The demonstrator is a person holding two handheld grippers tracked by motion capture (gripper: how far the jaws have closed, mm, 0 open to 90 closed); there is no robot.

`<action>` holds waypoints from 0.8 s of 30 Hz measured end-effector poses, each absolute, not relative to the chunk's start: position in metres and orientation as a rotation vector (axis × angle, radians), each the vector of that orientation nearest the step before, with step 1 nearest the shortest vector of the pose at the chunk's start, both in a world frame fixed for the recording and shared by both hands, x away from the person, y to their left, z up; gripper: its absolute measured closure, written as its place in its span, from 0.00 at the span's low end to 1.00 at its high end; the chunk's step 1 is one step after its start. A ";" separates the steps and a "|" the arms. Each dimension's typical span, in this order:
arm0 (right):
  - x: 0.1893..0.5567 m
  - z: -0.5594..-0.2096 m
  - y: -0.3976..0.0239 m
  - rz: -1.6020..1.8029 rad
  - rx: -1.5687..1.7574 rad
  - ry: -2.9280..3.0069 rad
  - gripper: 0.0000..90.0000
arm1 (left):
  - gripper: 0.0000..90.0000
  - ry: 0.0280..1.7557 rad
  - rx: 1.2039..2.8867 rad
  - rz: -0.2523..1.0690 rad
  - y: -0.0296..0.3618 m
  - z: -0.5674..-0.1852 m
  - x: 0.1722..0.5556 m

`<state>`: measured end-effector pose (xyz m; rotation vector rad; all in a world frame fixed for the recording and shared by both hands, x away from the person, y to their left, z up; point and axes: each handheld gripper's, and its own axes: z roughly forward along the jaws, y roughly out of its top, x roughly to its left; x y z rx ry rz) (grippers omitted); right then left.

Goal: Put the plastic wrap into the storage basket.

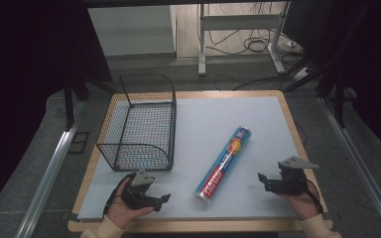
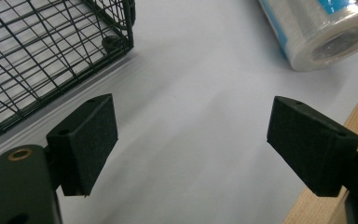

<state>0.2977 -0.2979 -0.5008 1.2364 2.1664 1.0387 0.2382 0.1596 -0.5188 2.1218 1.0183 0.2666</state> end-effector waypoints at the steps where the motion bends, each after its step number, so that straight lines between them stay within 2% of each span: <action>1: 0.298 -0.500 -0.299 1.040 1.231 2.161 0.14 | 0.18 1.018 2.118 0.270 0.160 -0.518 0.238; 7: 0.299 -0.499 -0.300 1.055 1.254 2.139 0.14 | 0.18 1.050 2.098 0.273 0.158 -0.514 0.237; 13: 0.301 -0.499 -0.299 1.037 1.239 2.146 0.14 | 0.18 1.004 2.117 0.336 0.153 -0.507 0.233; 24: 0.302 -0.503 -0.295 0.975 1.236 2.163 0.14 | 0.20 0.976 2.109 0.284 0.139 -0.488 0.229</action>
